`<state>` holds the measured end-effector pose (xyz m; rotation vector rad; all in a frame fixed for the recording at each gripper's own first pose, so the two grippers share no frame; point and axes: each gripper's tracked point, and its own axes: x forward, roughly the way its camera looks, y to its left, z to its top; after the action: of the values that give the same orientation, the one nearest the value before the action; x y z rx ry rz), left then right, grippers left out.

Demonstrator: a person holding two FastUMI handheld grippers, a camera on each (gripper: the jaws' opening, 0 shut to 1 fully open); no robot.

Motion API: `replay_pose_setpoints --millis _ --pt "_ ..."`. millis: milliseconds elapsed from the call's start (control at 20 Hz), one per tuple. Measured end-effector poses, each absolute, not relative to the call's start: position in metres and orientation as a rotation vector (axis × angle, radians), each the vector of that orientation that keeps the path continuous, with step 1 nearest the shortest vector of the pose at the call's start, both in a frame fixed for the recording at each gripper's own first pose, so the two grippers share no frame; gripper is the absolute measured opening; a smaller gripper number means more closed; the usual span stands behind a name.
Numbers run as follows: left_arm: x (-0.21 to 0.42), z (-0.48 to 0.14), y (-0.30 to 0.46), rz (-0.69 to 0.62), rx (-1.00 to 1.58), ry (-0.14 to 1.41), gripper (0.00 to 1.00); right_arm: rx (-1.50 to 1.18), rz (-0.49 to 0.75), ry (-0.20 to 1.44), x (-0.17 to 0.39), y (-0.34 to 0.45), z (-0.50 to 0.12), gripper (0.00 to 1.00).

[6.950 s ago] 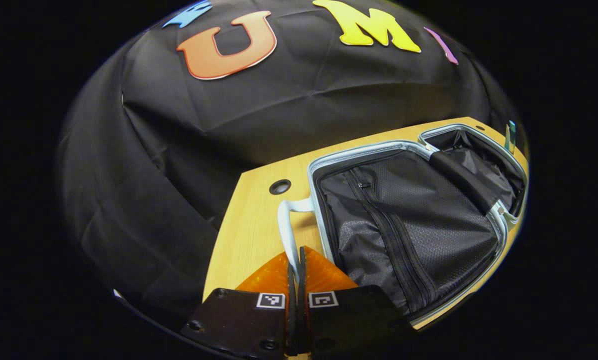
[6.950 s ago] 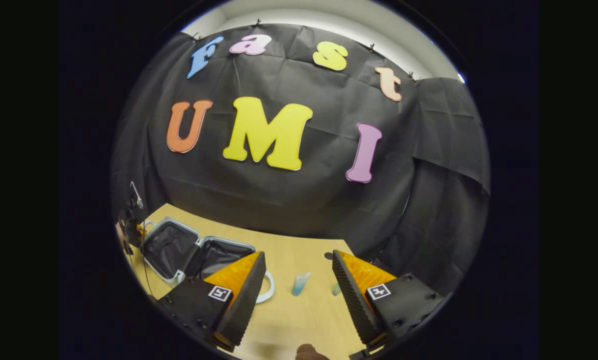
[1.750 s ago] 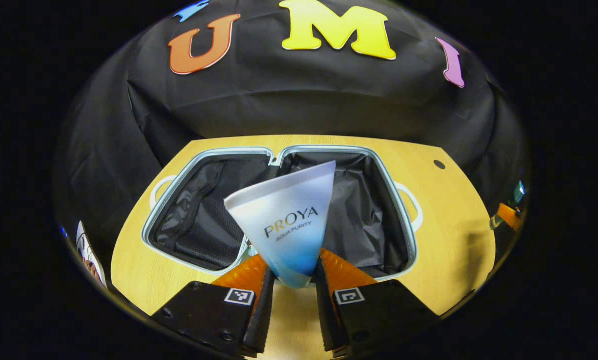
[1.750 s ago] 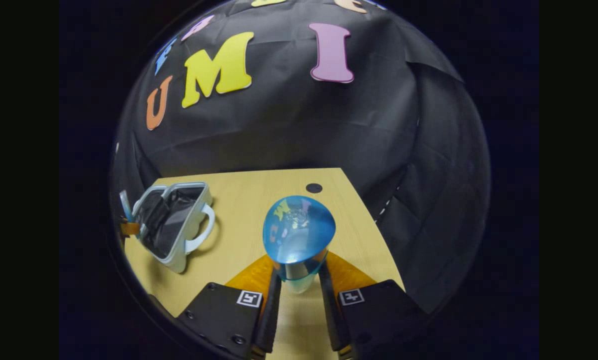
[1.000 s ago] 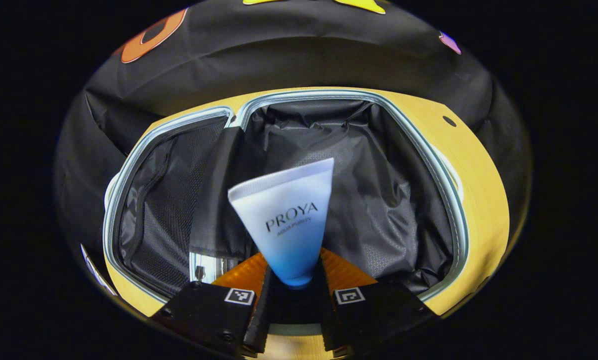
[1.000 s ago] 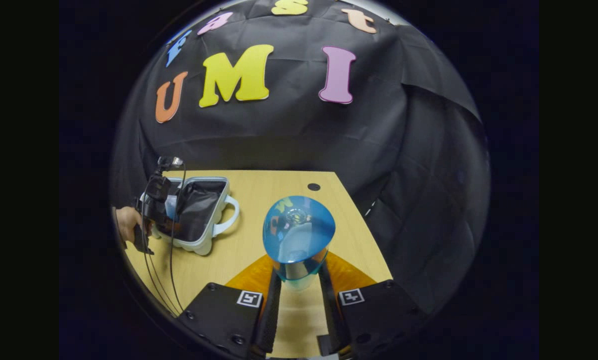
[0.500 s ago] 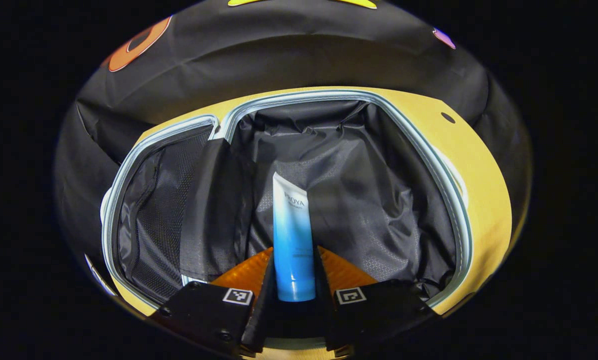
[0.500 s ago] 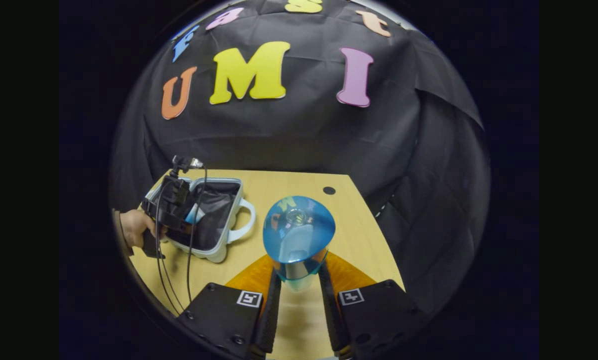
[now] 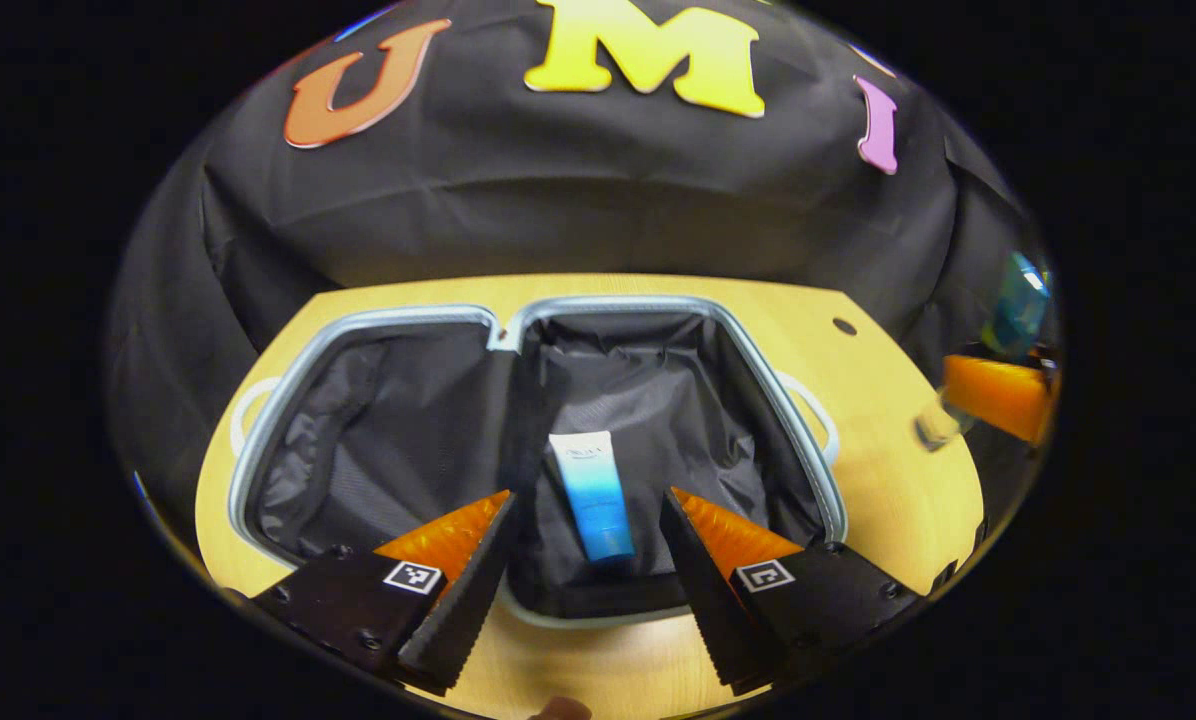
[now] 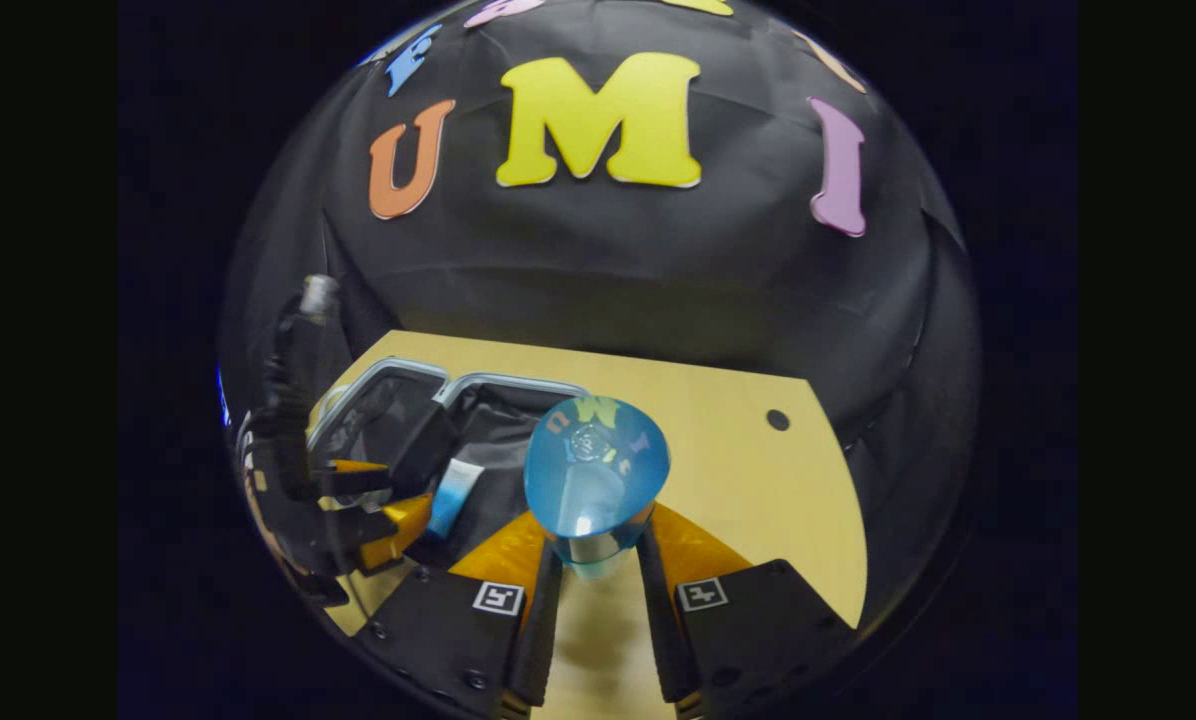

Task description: First open the suitcase, pack the skin care products into it, and then close the suitcase.

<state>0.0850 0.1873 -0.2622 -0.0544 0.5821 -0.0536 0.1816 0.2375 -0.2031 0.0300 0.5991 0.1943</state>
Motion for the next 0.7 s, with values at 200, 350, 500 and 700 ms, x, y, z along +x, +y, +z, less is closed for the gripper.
replay_pose_setpoints --millis 200,350,500,700 --pt "0.049 -0.242 0.226 -0.053 -0.037 0.49 0.92 0.036 0.263 0.717 0.193 0.296 -0.255 0.39" --pt "0.028 -0.229 0.262 -0.007 -0.032 0.441 0.94 0.054 0.263 0.8 0.193 0.324 -0.291 0.39" --pt "0.02 -0.213 0.294 0.033 -0.032 0.372 0.94 0.09 0.229 0.887 0.194 0.336 -0.314 0.39" --pt "0.017 -0.198 0.334 0.086 -0.023 0.332 0.94 0.104 0.192 0.901 0.212 0.343 -0.319 0.39"
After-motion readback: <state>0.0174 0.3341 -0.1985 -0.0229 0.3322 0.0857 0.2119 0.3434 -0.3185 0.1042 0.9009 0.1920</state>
